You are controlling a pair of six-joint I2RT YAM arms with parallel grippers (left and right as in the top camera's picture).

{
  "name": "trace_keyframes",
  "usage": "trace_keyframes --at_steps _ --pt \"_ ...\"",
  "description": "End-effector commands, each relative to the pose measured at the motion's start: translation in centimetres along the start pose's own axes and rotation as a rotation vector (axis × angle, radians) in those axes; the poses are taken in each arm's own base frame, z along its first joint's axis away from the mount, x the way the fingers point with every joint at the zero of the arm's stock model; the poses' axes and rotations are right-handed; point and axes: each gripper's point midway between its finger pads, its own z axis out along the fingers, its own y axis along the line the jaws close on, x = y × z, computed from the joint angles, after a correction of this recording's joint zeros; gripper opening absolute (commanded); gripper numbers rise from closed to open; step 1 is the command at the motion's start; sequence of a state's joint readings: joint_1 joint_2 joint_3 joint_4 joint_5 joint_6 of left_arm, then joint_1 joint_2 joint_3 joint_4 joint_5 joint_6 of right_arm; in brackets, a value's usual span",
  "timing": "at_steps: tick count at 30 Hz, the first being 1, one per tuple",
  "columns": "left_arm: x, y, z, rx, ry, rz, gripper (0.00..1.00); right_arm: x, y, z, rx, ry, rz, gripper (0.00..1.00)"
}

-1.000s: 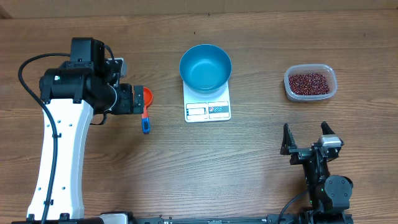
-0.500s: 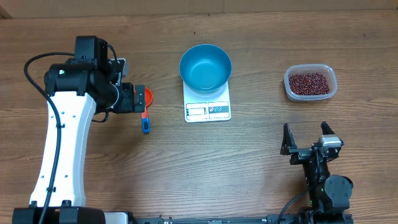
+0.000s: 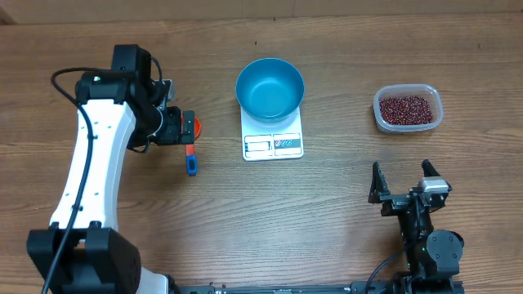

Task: Scoop item into bowl and weigh 150g on scale
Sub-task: 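Move the left gripper forward over the red scoop, then lower the left gripper down onto the red scoop's cup rim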

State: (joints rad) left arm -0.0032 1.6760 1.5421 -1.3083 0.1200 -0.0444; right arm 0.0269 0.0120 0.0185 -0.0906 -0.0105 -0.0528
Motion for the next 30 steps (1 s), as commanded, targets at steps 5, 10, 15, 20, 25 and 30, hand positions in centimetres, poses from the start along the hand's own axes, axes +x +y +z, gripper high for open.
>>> trace_keyframes --at_steps 5,10,15,20,25,30 --pt "-0.9 0.5 2.0 -0.028 0.031 0.019 1.0 0.2 0.0 0.0 0.003 -0.004 -0.001 1.0" --pt "-1.0 1.5 2.8 -0.076 0.052 0.018 1.0 0.2 0.0 0.0 0.003 -0.004 -0.001 1.0" --pt "-1.0 2.4 3.9 -0.123 0.084 0.017 0.99 0.2 0.0 0.0 0.003 -0.004 -0.001 1.0" --pt "-1.4 2.5 5.2 -0.124 0.103 0.016 1.0 0.2 0.0 0.0 0.004 -0.004 -0.001 1.0" --pt "-2.3 2.6 6.1 -0.123 0.085 0.017 1.0 0.2 0.0 0.0 0.004 -0.004 -0.001 1.0" --pt "-3.6 2.9 6.2 -0.137 0.034 0.021 1.0 0.2 0.0 0.0 0.003 -0.004 -0.001 1.0"
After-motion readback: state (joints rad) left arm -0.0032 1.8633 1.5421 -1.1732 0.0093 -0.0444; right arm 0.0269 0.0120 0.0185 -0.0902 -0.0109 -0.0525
